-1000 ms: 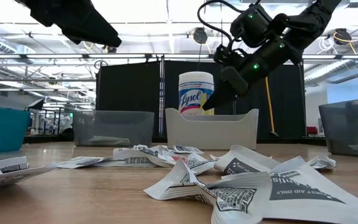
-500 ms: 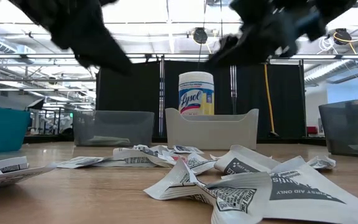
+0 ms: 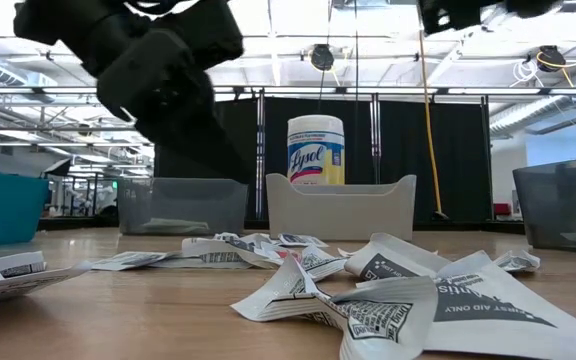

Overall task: Pick & Place First Aid Supplies
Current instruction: Put the gray towelette pack into the gray bin

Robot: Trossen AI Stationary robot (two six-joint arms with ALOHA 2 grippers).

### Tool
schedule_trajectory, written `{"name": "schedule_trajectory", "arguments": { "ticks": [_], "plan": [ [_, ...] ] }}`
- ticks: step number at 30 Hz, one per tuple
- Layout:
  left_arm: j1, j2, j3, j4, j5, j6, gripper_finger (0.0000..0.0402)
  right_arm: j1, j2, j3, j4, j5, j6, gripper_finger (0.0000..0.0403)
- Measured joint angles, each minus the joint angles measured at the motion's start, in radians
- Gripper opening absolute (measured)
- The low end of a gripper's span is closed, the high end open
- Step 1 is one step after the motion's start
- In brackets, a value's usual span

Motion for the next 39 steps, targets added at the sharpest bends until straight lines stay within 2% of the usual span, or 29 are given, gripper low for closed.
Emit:
{"name": "schedule_trajectory", "arguments": {
  "ticks": [3, 7, 12, 16, 19, 26, 39],
  "plan": [
    [0.001, 0.031, 0.047, -0.068, -0.035, 0.039, 0.0172, 0.066, 0.0, -0.006, -0.013, 0.0, 0.002, 0.02],
    [0.016, 0.044, 0.082, -0.162, -0.068, 0.016, 0.0215, 0.138, 0.0, -0.051, -0.007, 0.019, 0.013, 0.0198],
    [0.049, 0.042, 0.084, -0.167, -0.046, -0.11, 0.025, 0.189, -0.008, -0.155, 0.082, 0.184, 0.095, 0.0188],
    [0.091, 0.041, 0.084, -0.18, 0.069, -0.163, 0.0267, 0.204, -0.018, -0.259, 0.218, 0.214, 0.102, 0.018],
    [0.102, 0.041, 0.084, -0.174, 0.114, -0.145, 0.0277, 0.204, -0.06, -0.278, 0.24, 0.214, 0.1, 0.0175],
    [0.11, 0.057, 0.084, -0.174, 0.109, -0.075, 0.0282, 0.208, -0.145, -0.317, 0.256, 0.214, 0.105, 0.0171],
    [0.125, 0.118, 0.084, -0.175, 0.13, -0.086, 0.0248, 0.207, -0.183, -0.362, 0.341, 0.217, 0.038, 0.0171]
  ]
}}
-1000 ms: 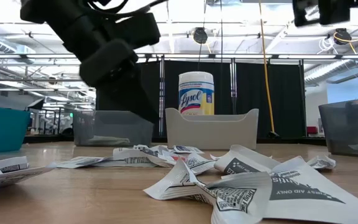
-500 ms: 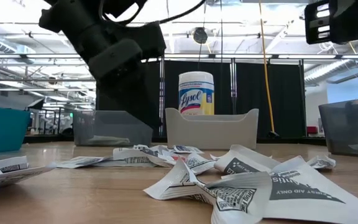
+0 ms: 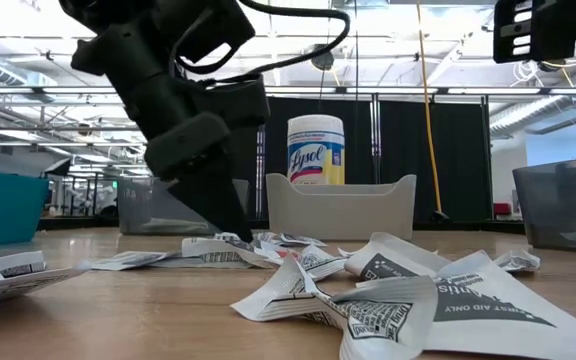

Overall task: Pick & Place First Aid Supplies
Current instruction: Put the gray towelette pack into the gray bin

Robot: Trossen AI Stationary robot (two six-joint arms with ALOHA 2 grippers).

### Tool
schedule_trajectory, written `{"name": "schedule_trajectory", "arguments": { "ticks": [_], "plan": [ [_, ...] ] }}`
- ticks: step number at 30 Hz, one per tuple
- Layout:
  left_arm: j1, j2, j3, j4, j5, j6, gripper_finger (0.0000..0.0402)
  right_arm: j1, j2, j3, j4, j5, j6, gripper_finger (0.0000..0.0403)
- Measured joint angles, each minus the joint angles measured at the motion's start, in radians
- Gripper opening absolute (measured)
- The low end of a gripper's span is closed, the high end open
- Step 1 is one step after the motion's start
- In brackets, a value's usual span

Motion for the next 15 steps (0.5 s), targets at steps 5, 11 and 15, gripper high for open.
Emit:
{"name": "schedule_trajectory", "arguments": {
  "ticks": [5, 11, 15],
  "plan": [
    [0.0, -0.004, 0.0, 0.006, -0.003, 0.003, 0.0233, 0.0, 0.0, 0.0, 0.007, 0.002, -0.029, 0.0171],
    [-0.005, -0.004, 0.0, 0.006, 0.026, 0.028, 0.0205, 0.0, 0.0, 0.0, 0.014, 0.014, -0.054, 0.0171],
    [-0.019, -0.004, 0.0, 0.01, 0.062, 0.071, 0.0193, 0.0, 0.0, 0.0, 0.027, 0.132, -0.072, 0.0171]
  ]
}}
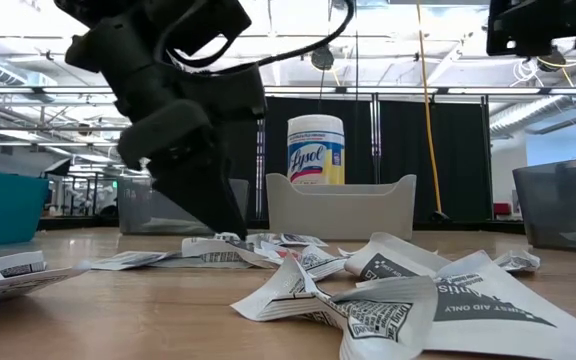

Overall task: Pick & Place First Aid Supplies
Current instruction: Put the gray towelette pack into the gray bin

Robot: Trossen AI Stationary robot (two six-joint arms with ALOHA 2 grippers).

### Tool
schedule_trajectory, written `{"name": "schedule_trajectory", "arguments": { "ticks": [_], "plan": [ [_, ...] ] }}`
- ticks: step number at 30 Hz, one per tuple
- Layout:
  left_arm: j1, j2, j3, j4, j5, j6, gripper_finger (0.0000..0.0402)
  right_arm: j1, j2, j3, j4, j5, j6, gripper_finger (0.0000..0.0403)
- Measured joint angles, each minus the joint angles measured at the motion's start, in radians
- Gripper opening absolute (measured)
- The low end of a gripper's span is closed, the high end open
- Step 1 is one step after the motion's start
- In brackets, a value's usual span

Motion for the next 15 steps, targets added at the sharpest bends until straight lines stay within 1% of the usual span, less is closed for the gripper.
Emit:
{"name": "schedule_trajectory", "arguments": {
  "ticks": [3, 5, 11, 15],
  "plan": [
    [-0.008, 0.0, 0.0, -0.008, 0.001, 0.024, 0.0191, 0.0, 0.0, 0.0, 0.005, 0.101, 0.0, 0.0171],
    [-0.01, 0.0, 0.0, -0.013, -0.005, 0.03, 0.0193, 0.0, 0.0, 0.0, 0.004, 0.128, 0.0, 0.0171],
    [-0.008, 0.0, 0.0, -0.003, -0.046, 0.002, 0.0203, 0.0, 0.0, 0.0, 0.018, 0.127, 0.0, 0.0171],
    [-0.006, 0.004, 0.0, 0.016, -0.061, -0.016, 0.0202, 0.0, 0.0, 0.0, 0.018, 0.127, 0.0, 0.0171]
  ]
}}
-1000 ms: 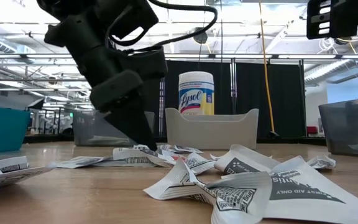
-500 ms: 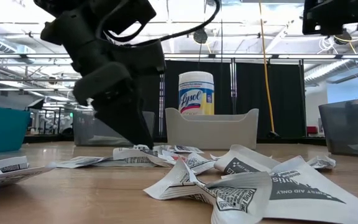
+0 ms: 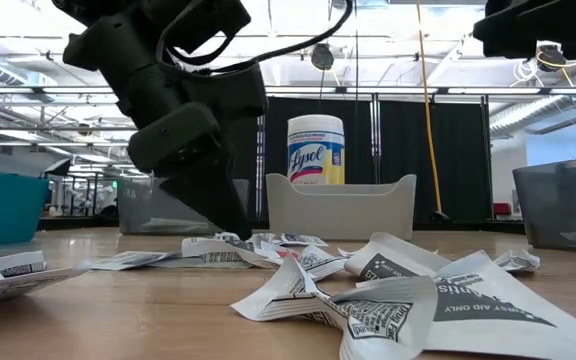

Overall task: Pick & Place First Aid Supplies
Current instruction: Put the gray towelette pack into the gray bin

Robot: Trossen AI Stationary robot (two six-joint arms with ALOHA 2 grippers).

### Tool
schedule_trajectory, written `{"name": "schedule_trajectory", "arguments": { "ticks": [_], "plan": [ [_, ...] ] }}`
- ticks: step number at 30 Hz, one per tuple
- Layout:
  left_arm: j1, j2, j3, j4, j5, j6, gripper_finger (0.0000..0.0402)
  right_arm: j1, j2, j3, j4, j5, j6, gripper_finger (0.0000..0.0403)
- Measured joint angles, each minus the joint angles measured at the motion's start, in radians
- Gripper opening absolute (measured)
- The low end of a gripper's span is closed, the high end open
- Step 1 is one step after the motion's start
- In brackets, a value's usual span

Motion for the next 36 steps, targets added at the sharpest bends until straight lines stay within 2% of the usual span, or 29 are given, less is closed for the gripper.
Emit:
{"name": "schedule_trajectory", "arguments": {
  "ticks": [8, 23, 36],
  "plan": [
    [0.003, 0.079, 0.005, 0.073, 0.042, 0.001, 0.018, 0.0, 0.0, 0.0, 0.003, -0.001, 0.005, 0.0171],
    [0.0, 0.048, -0.001, 0.062, 0.049, 0.029, 0.0098, 0.0, 0.0, -0.018, 0.011, -0.002, 0.006, 0.0171],
    [-0.012, 0.034, -0.002, 0.087, 0.051, 0.029, 0.0092, 0.0, 0.0, -0.018, 0.011, -0.001, 0.007, 0.0171]
  ]
}}
